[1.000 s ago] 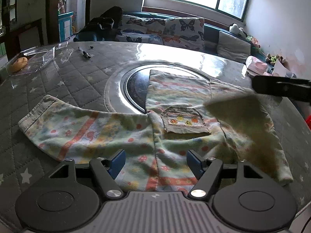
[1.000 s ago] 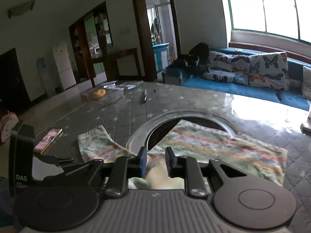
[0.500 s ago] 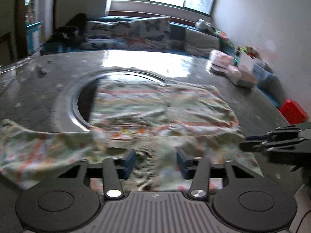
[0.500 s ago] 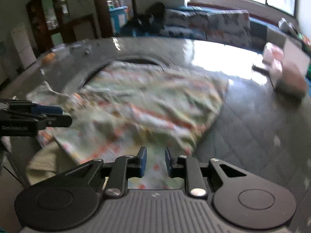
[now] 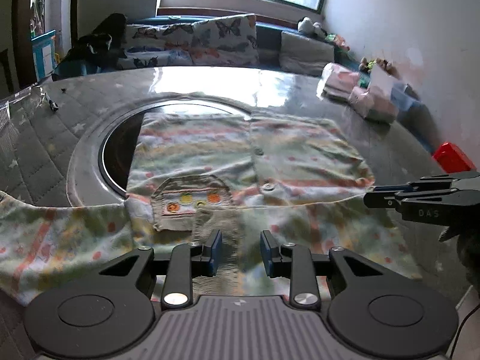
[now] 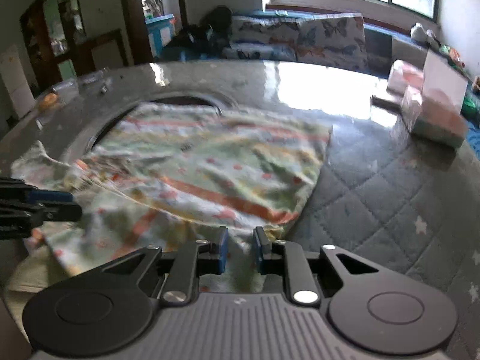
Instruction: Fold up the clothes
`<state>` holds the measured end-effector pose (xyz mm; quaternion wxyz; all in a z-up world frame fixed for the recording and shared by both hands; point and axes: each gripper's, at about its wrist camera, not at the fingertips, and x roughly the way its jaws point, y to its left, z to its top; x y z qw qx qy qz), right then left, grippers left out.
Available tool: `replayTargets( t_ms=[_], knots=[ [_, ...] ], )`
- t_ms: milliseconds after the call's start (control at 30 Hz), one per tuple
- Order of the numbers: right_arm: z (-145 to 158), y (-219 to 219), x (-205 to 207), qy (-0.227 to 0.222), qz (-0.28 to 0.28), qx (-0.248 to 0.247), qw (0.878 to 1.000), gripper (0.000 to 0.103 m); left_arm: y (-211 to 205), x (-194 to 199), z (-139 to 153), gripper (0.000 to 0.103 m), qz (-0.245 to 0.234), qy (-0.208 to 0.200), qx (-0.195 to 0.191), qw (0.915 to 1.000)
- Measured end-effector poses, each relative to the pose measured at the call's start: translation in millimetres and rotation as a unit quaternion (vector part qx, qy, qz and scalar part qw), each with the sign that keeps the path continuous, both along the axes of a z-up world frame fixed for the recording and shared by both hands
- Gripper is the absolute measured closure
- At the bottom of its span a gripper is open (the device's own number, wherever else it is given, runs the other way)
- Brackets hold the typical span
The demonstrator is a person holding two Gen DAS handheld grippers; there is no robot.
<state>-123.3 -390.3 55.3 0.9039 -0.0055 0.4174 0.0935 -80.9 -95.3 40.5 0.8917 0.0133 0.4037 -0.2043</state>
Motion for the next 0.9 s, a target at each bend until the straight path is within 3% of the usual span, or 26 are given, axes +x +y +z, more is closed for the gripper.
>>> replayTargets(
  t_ms=[233,433,467,667,767,900],
  knots=[
    [12.1,20.4,-11.4,-0.014,0.043,-0.002,0.999,0.083,11.1,0.8,-1.4,0.072,0.009,0.0,-0.001,1.0],
    [23.7,70.2,-11.0,-0.024,0.122,0.008,0.992,0.083,47.0,-2.0,11.6,0.068,0.063,-0.012,-0.003,0.9979],
    [23.7,79.3,-10.2,-0.024,0.133,0.01,0.991,0.083,54.8,-2.0,13.1,0.063,0.076,-0.013,-0.003,0.997],
    [3.6,122.9,-10.5,0.0,0.184,0.0,0.983,0.08,99.0,-3.3,14.6,0.057,0.141,-0.017,0.005,0.9899],
    [-1.5,133.3,-16.1,-0.01,0.194,-0.028,0.981,0.078,121.4,-3.4,13.5,0.057,0.172,-0.017,0.007,0.985],
    [6.6,137.4,-15.2,-0.024,0.193,-0.022,0.981,0.078,150.1,-1.1,12.9,0.056,0.212,-0.018,0.009,0.977]
  ],
)
